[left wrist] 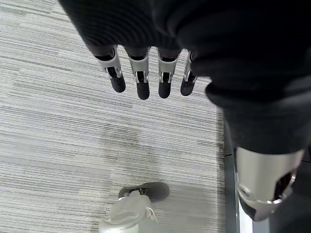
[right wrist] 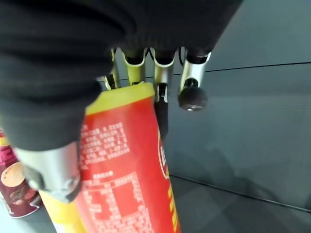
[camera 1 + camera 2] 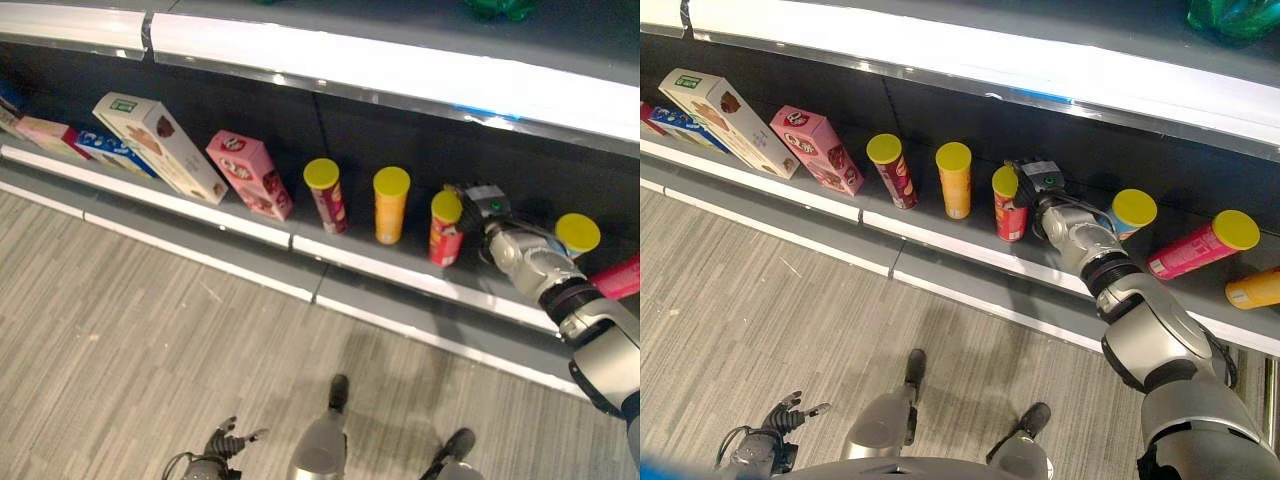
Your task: Put the goods on the table back onto the shelves and tidy them up.
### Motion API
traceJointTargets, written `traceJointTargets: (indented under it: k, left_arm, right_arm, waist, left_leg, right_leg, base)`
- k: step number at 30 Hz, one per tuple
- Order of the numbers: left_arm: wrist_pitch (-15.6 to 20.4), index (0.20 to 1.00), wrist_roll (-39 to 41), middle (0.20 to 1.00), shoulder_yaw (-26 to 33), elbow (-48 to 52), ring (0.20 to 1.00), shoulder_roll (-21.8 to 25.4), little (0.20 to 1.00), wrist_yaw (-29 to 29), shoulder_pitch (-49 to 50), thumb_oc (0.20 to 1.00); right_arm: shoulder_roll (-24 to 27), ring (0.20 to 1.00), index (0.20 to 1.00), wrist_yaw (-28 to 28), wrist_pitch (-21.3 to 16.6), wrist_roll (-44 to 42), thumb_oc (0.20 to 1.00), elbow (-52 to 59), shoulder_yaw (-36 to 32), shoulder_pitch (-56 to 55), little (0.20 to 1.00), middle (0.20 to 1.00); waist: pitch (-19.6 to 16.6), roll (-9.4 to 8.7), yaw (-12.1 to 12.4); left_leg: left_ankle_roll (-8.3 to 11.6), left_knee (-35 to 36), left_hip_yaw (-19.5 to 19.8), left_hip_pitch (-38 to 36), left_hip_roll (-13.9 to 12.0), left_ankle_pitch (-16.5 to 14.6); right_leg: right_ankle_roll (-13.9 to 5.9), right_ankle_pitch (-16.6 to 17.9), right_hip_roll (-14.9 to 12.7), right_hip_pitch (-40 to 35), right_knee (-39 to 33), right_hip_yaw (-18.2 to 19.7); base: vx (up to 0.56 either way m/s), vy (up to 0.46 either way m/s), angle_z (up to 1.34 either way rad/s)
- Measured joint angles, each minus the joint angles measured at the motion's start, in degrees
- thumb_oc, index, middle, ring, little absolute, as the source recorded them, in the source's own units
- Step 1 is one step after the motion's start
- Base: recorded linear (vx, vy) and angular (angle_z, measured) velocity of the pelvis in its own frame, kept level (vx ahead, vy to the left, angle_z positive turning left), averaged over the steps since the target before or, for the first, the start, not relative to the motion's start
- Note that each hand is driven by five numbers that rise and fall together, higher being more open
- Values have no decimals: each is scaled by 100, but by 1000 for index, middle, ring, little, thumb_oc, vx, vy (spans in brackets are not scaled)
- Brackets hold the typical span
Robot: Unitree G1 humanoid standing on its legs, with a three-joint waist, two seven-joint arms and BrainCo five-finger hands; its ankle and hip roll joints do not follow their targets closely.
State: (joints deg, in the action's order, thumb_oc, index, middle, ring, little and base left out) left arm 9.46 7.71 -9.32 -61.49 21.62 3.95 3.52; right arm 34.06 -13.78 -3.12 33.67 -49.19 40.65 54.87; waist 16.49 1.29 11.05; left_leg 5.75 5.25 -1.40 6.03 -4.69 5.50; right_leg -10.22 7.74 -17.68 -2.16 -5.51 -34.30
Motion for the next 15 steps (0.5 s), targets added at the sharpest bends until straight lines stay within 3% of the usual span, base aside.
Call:
traceJointTargets:
  k: [15]
  left_arm:
    - [-1, 1000, -12, 1000, 0, -7, 1000, 2, 1000, 0, 0, 1000]
  right_arm:
    - [-6, 200, 200, 14, -1, 0, 200, -16, -7, -20, 200, 200]
  waist:
    - [-26, -11, -11]
  left_leg:
    - [-8, 0, 0, 0, 3, 6]
  right_leg:
    - [0, 1, 0, 0, 1, 1]
  base:
    - [0, 0, 0]
